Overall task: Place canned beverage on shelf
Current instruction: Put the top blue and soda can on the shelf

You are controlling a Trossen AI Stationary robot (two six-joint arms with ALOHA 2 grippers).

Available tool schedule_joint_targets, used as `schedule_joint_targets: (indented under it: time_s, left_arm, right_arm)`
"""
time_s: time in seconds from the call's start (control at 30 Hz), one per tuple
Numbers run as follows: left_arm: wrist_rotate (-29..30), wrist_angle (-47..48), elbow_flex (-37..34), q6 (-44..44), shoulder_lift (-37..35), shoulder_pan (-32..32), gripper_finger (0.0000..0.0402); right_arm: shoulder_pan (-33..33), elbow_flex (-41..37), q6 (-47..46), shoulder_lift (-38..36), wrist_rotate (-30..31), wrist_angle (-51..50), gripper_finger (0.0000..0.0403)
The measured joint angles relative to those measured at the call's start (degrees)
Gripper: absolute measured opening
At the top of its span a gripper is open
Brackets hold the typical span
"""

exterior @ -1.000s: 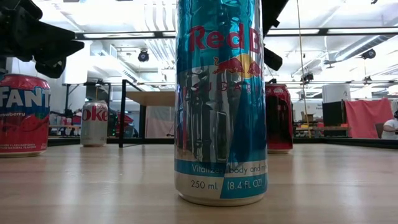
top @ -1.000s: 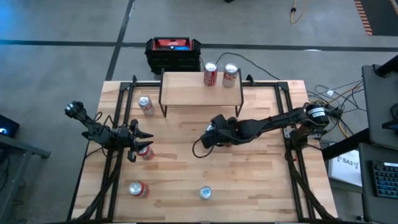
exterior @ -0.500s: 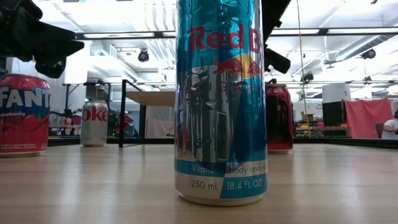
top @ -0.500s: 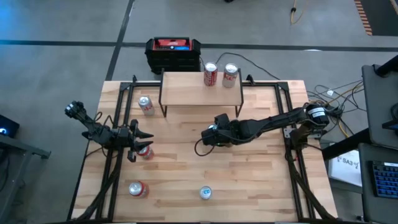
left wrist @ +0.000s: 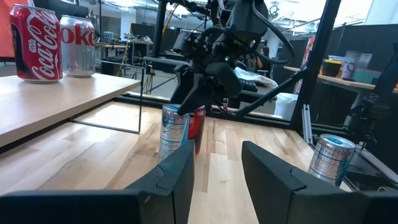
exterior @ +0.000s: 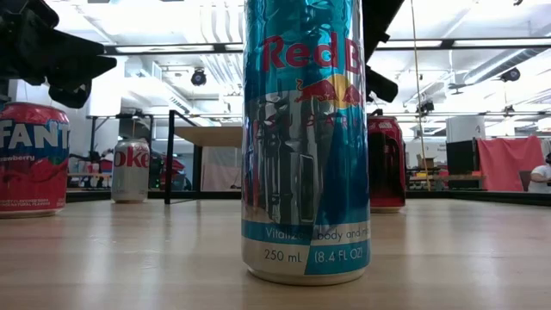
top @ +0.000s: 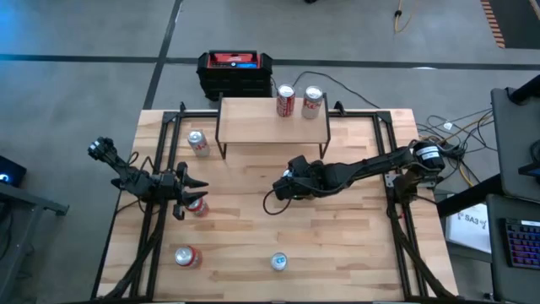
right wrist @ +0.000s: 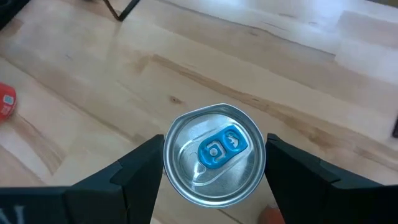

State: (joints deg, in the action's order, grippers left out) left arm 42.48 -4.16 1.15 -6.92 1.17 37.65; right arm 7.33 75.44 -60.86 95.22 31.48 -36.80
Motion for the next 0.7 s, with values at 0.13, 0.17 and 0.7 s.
schedule_joint_targets:
  time_s: [0.13,0.17,0.7]
  left_arm:
    - [-0.02,-0.02,0.01,0.00,-0.01,0.01,0.0118]
    - [-0.02,-0.02,0.01,0.00,-0.01,0.00,0.0118]
    - [-0.01,-0.02,0.01,0.00,0.00,0.01,0.0118]
  right_arm:
    - [0.02,0.24,2.01,0.15,-0.90,-0.32,0.0274]
    - [0.02,0.39,2.54,0.15,-1.56,-0.33,0.0283]
    - [0.15,2.08,21.64,0.15,-10.10,-5.11,0.0398]
